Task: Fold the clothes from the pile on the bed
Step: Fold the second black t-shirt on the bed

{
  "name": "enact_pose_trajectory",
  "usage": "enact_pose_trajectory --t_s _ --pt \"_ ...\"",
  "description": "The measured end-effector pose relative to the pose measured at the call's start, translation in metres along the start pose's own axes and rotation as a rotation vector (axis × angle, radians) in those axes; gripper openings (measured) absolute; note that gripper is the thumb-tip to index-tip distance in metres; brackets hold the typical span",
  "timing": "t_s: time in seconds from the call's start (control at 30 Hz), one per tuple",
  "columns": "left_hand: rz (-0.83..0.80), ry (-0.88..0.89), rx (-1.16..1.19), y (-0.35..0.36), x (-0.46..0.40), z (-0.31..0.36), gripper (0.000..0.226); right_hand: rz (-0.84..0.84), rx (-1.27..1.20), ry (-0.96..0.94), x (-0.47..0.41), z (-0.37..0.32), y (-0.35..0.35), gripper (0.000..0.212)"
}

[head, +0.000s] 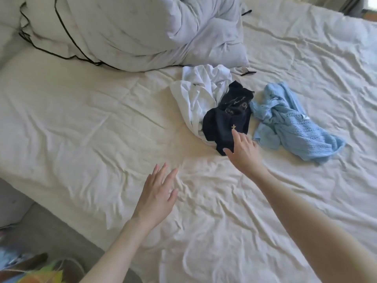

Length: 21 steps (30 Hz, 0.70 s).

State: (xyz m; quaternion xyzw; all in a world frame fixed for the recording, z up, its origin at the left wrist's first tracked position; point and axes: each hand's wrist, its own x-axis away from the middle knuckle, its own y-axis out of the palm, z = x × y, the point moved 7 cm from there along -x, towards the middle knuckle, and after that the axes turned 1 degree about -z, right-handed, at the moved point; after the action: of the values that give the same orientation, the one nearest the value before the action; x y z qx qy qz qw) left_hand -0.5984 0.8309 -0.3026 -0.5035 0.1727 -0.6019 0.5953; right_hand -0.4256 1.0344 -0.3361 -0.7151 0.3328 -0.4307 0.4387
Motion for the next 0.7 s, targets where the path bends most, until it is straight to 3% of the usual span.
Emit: enact_pose_trajectory --t_s 0.17,0.2,0.27,0.3,0.53,0.7 --pt "-0.043 -0.011 0.073 0.031 -0.016 -0.012 0.053 0.017 0.089 0.014 -0.069 -0.015 0.030 0.084" --pt "-0.046 -0.014 0.078 0.034 -0.019 -0.014 0.053 0.012 0.097 0.038 -0.082 -0.013 0.035 0.075" --pt "-0.051 -0.006 0.056 0.036 -0.023 -0.018 0.053 0.057 0.098 0.055 -0.098 -0.008 0.037 0.039" --pt "-0.040 0.001 0.049 0.035 -0.024 -0.020 0.053 0.087 0.039 0.065 -0.103 -0.005 0.035 0.025" --pt "0.014 -0.019 0.094 0.006 -0.013 -0.019 0.051 0.164 -0.763 0.162 -0.052 -0.015 0.003 0.014" --pt "0.056 0.051 0.191 -0.041 0.015 0.013 0.054 0.211 -0.988 0.019 0.022 -0.051 -0.060 0.017"
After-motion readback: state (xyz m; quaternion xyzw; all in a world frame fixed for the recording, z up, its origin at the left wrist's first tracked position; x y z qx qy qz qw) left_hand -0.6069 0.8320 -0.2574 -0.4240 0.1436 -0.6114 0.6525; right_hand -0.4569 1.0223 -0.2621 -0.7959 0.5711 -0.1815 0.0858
